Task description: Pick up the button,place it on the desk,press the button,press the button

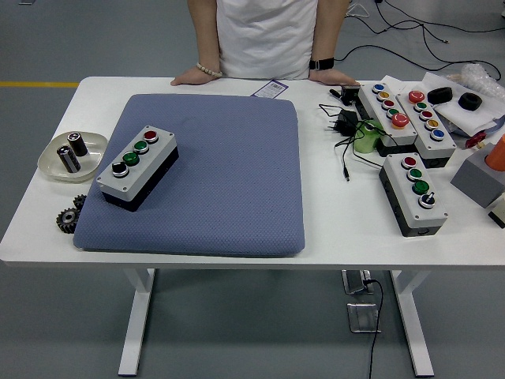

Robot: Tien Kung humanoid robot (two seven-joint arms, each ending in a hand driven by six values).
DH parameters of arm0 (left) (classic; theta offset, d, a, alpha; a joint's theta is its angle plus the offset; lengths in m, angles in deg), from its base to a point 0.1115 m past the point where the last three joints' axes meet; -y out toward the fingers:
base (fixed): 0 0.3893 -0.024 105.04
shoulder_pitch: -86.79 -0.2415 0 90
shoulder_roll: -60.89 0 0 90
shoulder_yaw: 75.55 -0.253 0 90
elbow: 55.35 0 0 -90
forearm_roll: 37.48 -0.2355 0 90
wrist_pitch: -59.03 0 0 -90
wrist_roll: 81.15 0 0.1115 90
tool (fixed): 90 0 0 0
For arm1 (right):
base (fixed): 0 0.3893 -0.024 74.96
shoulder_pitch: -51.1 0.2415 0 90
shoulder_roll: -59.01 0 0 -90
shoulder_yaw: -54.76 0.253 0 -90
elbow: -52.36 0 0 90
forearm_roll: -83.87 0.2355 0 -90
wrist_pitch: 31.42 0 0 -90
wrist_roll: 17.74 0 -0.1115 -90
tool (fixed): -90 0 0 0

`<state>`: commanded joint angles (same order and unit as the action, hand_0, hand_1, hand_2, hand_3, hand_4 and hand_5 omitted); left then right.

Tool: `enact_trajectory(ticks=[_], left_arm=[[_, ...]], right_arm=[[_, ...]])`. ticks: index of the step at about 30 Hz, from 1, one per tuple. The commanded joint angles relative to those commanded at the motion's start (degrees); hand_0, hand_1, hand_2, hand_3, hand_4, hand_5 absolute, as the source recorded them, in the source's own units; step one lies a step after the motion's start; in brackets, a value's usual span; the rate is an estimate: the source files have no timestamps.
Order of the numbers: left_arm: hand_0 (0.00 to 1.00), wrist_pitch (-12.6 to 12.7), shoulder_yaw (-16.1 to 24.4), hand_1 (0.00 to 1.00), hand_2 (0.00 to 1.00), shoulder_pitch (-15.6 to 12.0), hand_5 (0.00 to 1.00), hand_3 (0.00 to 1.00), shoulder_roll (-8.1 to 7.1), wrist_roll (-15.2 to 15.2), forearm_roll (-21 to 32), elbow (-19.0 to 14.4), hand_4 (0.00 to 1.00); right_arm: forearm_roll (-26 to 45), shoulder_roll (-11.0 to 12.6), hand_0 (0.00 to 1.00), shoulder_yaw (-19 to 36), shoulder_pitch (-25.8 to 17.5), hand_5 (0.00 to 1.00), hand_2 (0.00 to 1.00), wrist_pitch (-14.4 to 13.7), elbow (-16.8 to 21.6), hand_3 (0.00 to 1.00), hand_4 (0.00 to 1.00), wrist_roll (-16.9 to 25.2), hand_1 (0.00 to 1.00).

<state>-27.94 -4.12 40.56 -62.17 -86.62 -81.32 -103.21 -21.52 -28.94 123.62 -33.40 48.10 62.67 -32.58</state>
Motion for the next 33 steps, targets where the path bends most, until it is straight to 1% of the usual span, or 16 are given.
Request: enact_trajectory(ticks=[8, 11, 12, 15, 17, 18, 19, 20, 21, 23, 24, 27, 29, 30, 31, 33], left_arm=[[0.756, -0.43, -0.43, 0.845, 0.878, -0.01, 0.998, 0.846, 0.08, 0.44, -0.4, 0.47, 0.884], [0.756, -0.6, -0.27, 0.845, 0.878, -0.11, 0.998, 0.846, 0.01, 0.75, -1.74, 0.69, 0.884], [0.77, -0.55, -0.31, 0.855, 0.886, -0.03, 0.998, 0.852, 0.02, 0.94, -3.04, 0.7, 0.872], [0.77, 0.42, -0.59, 0.855, 0.886, 0.32, 0.998, 0.852, 0.03, 1.61, -8.06, 0.7, 0.872], [0.77, 2.77, -0.96, 0.855, 0.886, 0.5, 0.998, 0.852, 0.03, 3.43, -13.27, 0.29, 0.872], [0.857, 3.35, -1.14, 0.913, 0.941, 0.61, 0.998, 0.924, 0.07, 3.94, -15.13, 0.21, 0.953], [0.857, 4.02, -1.35, 0.913, 0.941, 0.72, 0.998, 0.924, 0.13, 4.56, -17.31, 0.1, 0.953], [0.857, 5.35, -1.8, 0.913, 0.941, 1.0, 0.998, 0.924, 0.29, 5.84, -20.29, -0.14, 0.953], [0.857, 6.11, -2.17, 0.913, 0.941, 1.23, 0.998, 0.924, 0.44, 6.9, -22.9, -0.4, 0.953], [0.857, 6.58, -2.63, 0.913, 0.941, 1.48, 0.998, 0.924, 0.64, 8.52, -27.36, -0.86, 0.953], [0.942, 6.22, -2.95, 0.978, 0.998, 1.61, 0.937, 0.993, 0.77, 9.39, -29.6, -1.18, 0.998], [0.942, 4.71, -4.27, 0.978, 0.998, 1.86, 0.937, 0.993, 1.06, 12.46, -36.67, -2.43, 0.998], [0.942, 2.9, -5.99, 0.978, 0.998, 1.9, 0.937, 0.993, 1.13, 15.19, -41.52, -4.05, 0.998], [0.986, 2.24, -6.76, 0.998, 0.998, 1.89, 0.91, 0.998, 1.13, 16.33, -44.09, -4.67, 0.998], [0.986, 1.71, -7.5, 0.998, 0.998, 1.88, 0.91, 0.998, 1.11, 17.21, -46.69, -5.19, 0.998], [0.986, -0.47, -9.54, 0.998, 0.998, 1.42, 0.91, 0.998, 1.19, 19.7, -51.16, -7.18, 0.998]], right_arm=[[0.12, 0.0, 0.737, -0.25, 0.01, 0.212, 0.79, -0.03, 0.0, 0.734, 0.402, -0.07, 0.74], [-0.4, -0.03, 0.737, 0.0, 0.08, 0.212, 0.79, 0.0, 0.0, 0.734, 0.402, -0.06, 0.74], [-0.5, -0.02, 0.738, 0.16, 0.11, 0.213, 0.793, -0.04, 0.0, 0.733, 0.403, -0.04, 0.741], [-0.59, 0.02, 0.738, 0.33, 0.17, 0.213, 0.793, -0.08, 0.0, 0.733, 0.403, 0.03, 0.741], [-0.12, 0.05, 0.738, 0.04, 0.07, 0.213, 0.793, -0.14, 0.0, 0.733, 0.403, 0.09, 0.741], [-0.07, 0.03, 0.738, 0.05, 0.07, 0.213, 0.792, -0.15, 0.0, 0.733, 0.403, 0.08, 0.74], [-0.07, 0.02, 0.738, 0.07, 0.07, 0.213, 0.792, -0.14, 0.0, 0.733, 0.403, 0.06, 0.74], [-0.12, 0.02, 0.738, 0.07, 0.07, 0.213, 0.792, -0.1, 0.0, 0.733, 0.403, 0.05, 0.74], [-0.14, 0.02, 0.738, 0.04, 0.06, 0.213, 0.792, -0.06, 0.0, 0.733, 0.403, 0.04, 0.74], [-0.15, -0.01, 0.738, 0.0, 0.04, 0.213, 0.792, -0.05, 0.0, 0.733, 0.403, 0.0, 0.74], [-0.29, -0.04, 0.735, 0.1, 0.04, 0.212, 0.791, -0.03, 0.0, 0.733, 0.402, -0.02, 0.74], [-0.96, -0.12, 0.735, 0.61, 0.05, 0.212, 0.791, 0.07, 0.0, 0.733, 0.402, -0.09, 0.74], [-0.83, -0.11, 0.735, 0.5, 0.03, 0.212, 0.791, 0.1, 0.0, 0.733, 0.402, -0.1, 0.74], [-0.73, -0.1, 0.734, 0.44, 0.04, 0.214, 0.787, 0.11, 0.0, 0.732, 0.401, -0.09, 0.736], [-0.67, -0.09, 0.734, 0.4, 0.04, 0.214, 0.787, 0.12, 0.0, 0.732, 0.401, -0.08, 0.736], [-0.34, -0.1, 0.734, 0.08, 0.04, 0.214, 0.787, 0.13, 0.0, 0.732, 0.401, -0.03, 0.736]])
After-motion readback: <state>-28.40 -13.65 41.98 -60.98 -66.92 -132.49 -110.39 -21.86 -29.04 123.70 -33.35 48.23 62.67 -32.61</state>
